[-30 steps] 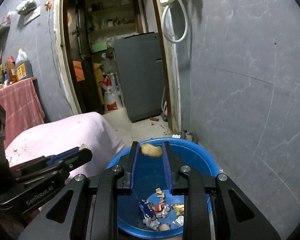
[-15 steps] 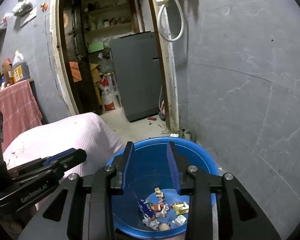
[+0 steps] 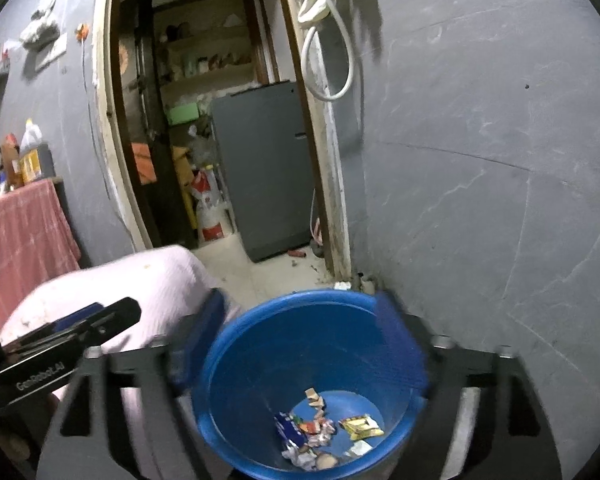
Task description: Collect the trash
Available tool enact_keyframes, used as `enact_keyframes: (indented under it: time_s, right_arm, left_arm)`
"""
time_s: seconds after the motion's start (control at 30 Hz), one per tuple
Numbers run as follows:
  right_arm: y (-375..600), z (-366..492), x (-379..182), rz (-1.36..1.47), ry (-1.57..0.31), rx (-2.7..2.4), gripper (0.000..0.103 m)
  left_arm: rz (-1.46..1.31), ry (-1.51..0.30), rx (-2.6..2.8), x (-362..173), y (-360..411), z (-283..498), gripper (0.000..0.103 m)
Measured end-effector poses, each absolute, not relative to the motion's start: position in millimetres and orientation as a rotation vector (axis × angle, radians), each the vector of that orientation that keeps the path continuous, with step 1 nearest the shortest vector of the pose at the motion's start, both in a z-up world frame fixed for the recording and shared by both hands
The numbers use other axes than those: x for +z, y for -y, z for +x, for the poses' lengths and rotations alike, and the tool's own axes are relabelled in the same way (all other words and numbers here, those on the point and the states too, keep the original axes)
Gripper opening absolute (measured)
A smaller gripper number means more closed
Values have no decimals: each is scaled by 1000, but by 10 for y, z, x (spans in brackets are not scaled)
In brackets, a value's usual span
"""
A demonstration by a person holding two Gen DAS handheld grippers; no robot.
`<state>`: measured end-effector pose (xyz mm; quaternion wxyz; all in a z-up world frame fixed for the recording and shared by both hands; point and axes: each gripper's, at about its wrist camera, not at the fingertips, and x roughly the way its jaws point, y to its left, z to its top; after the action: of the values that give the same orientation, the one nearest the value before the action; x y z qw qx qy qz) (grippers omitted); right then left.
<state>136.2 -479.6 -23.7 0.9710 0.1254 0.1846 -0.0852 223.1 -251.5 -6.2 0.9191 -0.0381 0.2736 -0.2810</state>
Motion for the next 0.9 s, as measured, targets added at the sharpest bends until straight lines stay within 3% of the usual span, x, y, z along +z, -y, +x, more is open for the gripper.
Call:
enact_keyframes:
  time_s: [0.07,0.13,0.2,0.27,0.9]
  right_arm:
    - [4792,1344,-211,250,-352,-185,87]
    - [4794,1334,-205,255,-340,-190,91]
    - [4796,1323,-203,260,-331,-192,103]
    - [4788,1303,-193,257,-319,-194,103]
    - [4502,710,37,215,-197,-168,103]
  left_arm:
    - [-88,-545,-553,-27,2452,2219,86]
    - [-101,-528,-535,9,2388,2202,87]
    - [-103,-523,-513,35,2338,2193,92]
    - [-101,-507,-489,57,2286,2162,100]
    - [-93,-386,-460,307,1906,1600,101]
